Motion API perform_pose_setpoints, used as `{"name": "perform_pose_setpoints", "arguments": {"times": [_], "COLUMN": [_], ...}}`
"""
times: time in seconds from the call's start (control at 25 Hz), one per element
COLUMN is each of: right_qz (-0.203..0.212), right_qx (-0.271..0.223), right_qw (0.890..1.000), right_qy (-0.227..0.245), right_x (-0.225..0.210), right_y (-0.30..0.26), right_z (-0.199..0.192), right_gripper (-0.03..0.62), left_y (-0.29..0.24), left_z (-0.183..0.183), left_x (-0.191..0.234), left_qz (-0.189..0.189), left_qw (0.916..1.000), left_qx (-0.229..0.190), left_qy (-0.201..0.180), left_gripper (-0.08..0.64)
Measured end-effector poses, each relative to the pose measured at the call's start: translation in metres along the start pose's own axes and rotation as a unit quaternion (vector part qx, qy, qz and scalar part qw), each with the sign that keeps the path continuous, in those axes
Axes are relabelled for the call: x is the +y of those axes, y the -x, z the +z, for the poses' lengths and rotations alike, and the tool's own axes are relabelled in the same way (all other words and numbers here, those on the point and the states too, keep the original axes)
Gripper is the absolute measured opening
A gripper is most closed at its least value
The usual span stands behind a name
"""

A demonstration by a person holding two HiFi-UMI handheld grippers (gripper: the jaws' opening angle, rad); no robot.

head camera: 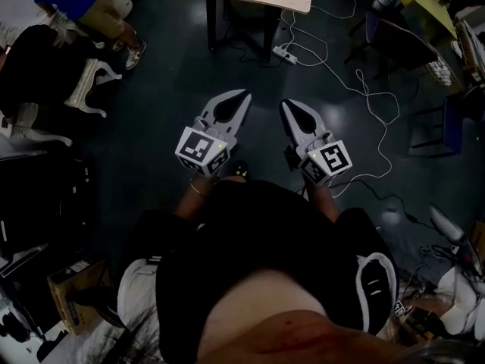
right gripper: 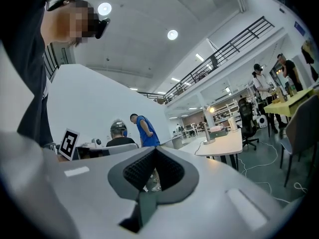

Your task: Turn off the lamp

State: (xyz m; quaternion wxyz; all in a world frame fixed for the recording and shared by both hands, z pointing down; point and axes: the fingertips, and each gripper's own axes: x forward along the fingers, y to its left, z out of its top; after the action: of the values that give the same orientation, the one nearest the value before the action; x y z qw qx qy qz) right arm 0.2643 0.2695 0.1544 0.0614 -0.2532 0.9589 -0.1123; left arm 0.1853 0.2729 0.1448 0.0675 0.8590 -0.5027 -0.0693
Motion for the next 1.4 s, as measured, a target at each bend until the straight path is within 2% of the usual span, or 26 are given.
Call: {"name": "perform_pose_setpoints", "arguments": {"times": [0.28, 0.48, 0.76, 1.4], "right_qz": [0.006, 0.018, 0.022, 0.069], "right_qx": [0.005, 0.005, 0.020, 0.028], "right_qw": [1.000, 1.000, 1.000, 0.997], "right_qy": [0.002, 0.004, 0.001, -0.001], "right_x": [-0.003, 0.007, 0.011, 0.028], "right_y": [-0.039, -0.060, -0.060, -0.092], "right_z": [-0.001, -0.001, -0.009, -0.011], "right_gripper": [0.000, -0.001, 0.000, 0.000], "left_y": [0.001, 0.010, 0.024, 0.048], "left_z": [0.009, 0.010, 0.011, 0.018], "left_x": [0.033, 0.054, 0.056, 0.077], "left_qz": [0.001, 0.015, 0.026, 0.070], "left_qw": [1.0000, 0.9998, 0.9995, 0.9972], "left_qx": [-0.005, -0.010, -0.019, -0.027], "left_qy": [-0.005, 0.001, 0.005, -0.001], "left_gripper": [0.008, 0.008, 0.008, 0.008]}}
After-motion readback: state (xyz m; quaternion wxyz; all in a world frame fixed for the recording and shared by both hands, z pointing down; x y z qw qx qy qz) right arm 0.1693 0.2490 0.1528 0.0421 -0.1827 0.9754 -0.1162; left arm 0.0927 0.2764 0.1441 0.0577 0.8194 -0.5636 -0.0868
